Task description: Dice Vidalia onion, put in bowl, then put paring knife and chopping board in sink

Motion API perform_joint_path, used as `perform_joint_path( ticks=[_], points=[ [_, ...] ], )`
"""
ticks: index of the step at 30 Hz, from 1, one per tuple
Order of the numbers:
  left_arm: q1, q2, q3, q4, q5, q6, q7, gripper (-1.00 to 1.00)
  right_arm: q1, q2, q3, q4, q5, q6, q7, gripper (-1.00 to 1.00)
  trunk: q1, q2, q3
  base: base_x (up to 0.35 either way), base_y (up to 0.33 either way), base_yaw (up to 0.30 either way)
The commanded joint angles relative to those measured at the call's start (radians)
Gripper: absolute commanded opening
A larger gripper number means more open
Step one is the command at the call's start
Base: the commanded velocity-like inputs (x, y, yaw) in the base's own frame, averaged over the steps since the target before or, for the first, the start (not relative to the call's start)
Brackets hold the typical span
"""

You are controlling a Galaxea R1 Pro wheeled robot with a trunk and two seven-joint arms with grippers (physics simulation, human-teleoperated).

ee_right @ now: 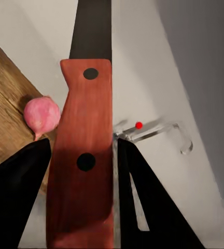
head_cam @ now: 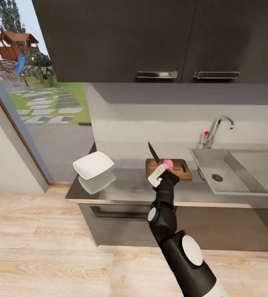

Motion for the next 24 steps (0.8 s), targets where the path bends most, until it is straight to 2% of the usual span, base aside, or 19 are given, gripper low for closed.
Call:
perform_joint_path(
  ticks=[1, 3, 5, 7, 10, 16, 24],
  points=[
    [0.0, 0.001, -0.008, -0.002, 0.003, -0.001, 0.01, 1.0, -0.003, 0.001, 0.001, 0.0, 0.082, 0.004, 0.073, -1.0, 0.001, -0.002, -0.002, -0.009, -0.174, 0.0],
    [0.0, 0.0, -0.008, -0.002, 0.003, -0.001, 0.01, 1.0, -0.01, 0.001, 0.0, -0.004, 0.214, -0.003, 0.205, -1.0, 0.001, -0.002, -0.002, -0.005, -0.091, 0.0],
    [0.0, 0.0, -0.008, -0.002, 0.002, -0.001, 0.01, 1.0, -0.026, 0.001, -0.001, -0.008, 0.316, -0.025, 0.313, -1.0, 0.001, -0.002, -0.002, -0.002, -0.035, 0.0],
    [0.0, 0.0, -0.008, -0.001, 0.002, -0.001, 0.01, 1.0, -0.031, 0.001, -0.001, -0.01, 0.343, -0.032, 0.346, -1.0, 0.001, -0.002, -0.002, -0.001, -0.015, 0.0],
    [0.0, 0.0, -0.008, 0.0, 0.002, -0.001, 0.01, 1.0, -0.037, 0.001, -0.001, -0.009, 0.365, -0.038, 0.375, -1.0, 0.001, -0.002, -0.002, 0.0, -0.005, 0.0],
    [0.0, -0.001, -0.008, 0.0, 0.002, -0.001, 0.01, 1.0, -0.058, 0.001, -0.001, -0.011, 0.383, -0.04, 0.425, -1.0, 0.001, -0.002, -0.002, 0.017, -0.026, 0.0],
    [0.0, -0.001, -0.008, 0.001, 0.002, -0.001, 0.01, 1.0, -0.077, -0.001, -0.001, -0.012, 0.391, -0.04, 0.432, -1.0, 0.001, -0.002, -0.002, 0.135, -0.216, 0.0]
  ],
)
